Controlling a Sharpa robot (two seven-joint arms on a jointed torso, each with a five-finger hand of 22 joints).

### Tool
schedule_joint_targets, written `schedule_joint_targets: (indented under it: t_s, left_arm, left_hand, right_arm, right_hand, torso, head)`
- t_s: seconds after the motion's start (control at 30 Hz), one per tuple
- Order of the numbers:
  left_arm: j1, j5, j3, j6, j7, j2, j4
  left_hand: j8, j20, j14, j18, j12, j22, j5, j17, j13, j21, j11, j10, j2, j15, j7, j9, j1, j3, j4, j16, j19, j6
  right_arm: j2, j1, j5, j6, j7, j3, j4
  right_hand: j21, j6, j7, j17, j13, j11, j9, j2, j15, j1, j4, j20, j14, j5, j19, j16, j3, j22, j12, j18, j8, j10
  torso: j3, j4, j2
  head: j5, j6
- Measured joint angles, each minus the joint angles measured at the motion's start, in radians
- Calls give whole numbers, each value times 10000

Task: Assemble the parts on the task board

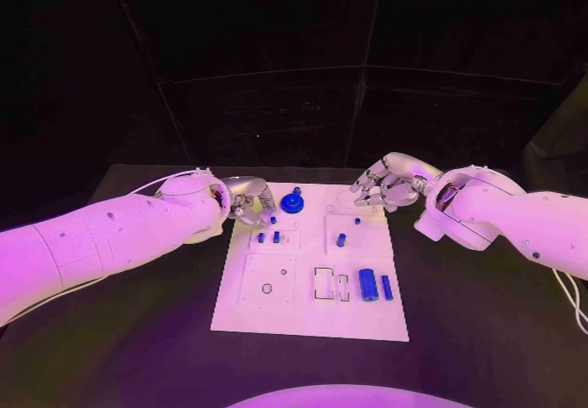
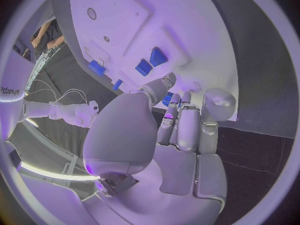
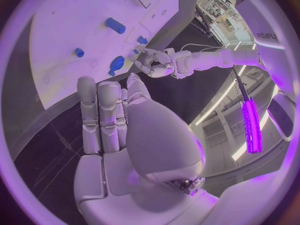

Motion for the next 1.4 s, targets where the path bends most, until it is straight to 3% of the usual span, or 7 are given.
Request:
schedule_joint_targets:
  t_s: [0.3,0.5,0.63,0.77,1.03,1.17,1.4]
  left_arm:
    - [60,2715,15,-1104,1211,-890,440]
    - [65,6489,13,-1394,2983,-1393,900]
    - [67,8946,10,-1329,3921,-1632,1265]
    - [66,10714,6,-1217,4533,-1807,1547]
    - [60,12297,1,-1096,5060,-1989,1848]
    - [60,12584,0,-1089,5164,-2050,1925]
    - [59,12817,-2,-1087,5238,-2101,2018]
  left_hand:
    - [312,37,-4,-1,983,-378,0,-509,294,-433,-180,1466,286,-4,348,122,30,138,72,-315,-167,798]
    - [426,34,-1201,547,1196,-2642,0,-2899,280,-2854,-110,1250,372,-9,394,91,-56,219,67,-1919,-1631,1007]
    - [427,35,-1804,622,1307,-2971,0,-3967,261,-3292,-107,1143,389,3,361,57,41,268,-127,-2658,-2033,1045]
    - [426,34,-1916,624,1308,-2986,0,-4253,260,-3292,-72,1107,389,14,399,52,41,268,-127,-2818,-2034,1006]
    - [426,68,-1951,623,1373,-2995,0,-4330,261,-3332,-72,1108,389,50,399,52,41,241,-153,-2860,-2067,1006]
    - [426,57,-1951,620,1425,-3005,0,-4372,262,-3331,-36,1072,389,50,469,36,41,241,-153,-2860,-2129,934]
    - [426,58,-1952,619,1424,-3005,0,-4387,262,-3331,-36,1072,389,49,468,36,42,242,-153,-2860,-2130,934]
  right_arm:
    - [102,-39,-3505,462,-893,0,-65]
    - [213,-180,-5182,585,-1269,-8,-157]
    - [267,-284,-5767,618,-1395,-8,-210]
    - [369,-388,-6088,627,-1446,-10,-264]
    - [592,-539,-6327,678,-1455,-11,-414]
    - [702,-644,-6348,743,-1435,-10,-481]
    - [898,-728,-6349,849,-1381,-12,-642]
  right_hand:
    - [516,395,-166,436,-1675,-49,-45,-65,-2,162,42,-59,134,-369,319,521,76,691,-1391,-2,-131,295]
    - [405,337,-108,317,-2195,114,-66,-151,36,153,83,52,95,-424,208,454,117,502,-1747,-2,-329,131]
    - [405,299,-70,319,-2390,175,-66,-171,72,132,83,51,131,-424,208,455,117,502,-1849,-2,-422,70]
    - [486,268,-39,470,-2593,202,-66,-211,93,172,74,51,153,-467,209,616,179,649,-1912,-2,-507,43]
    - [752,318,10,710,-2944,236,-65,-125,108,257,43,135,167,-721,370,922,442,989,-1991,-2,-557,8]
    - [987,341,33,874,-3204,200,-65,-22,107,360,14,132,167,-860,520,1122,715,1300,-2072,-167,-623,153]
    - [1182,352,44,1019,-3568,218,-65,19,107,536,-3,101,167,-1043,621,1314,1177,1545,-2259,-166,-673,312]
  torso:
    - [5,1,-3]
    - [5,1,-3]
    - [-7,2,0]
    - [-12,2,7]
    - [-12,13,13]
    - [-11,13,15]
    - [-3,6,18]
  head:
    - [-214,136]
    - [-378,215]
    - [-396,256]
    - [-397,284]
    - [-371,240]
    - [-346,194]
    - [-334,140]
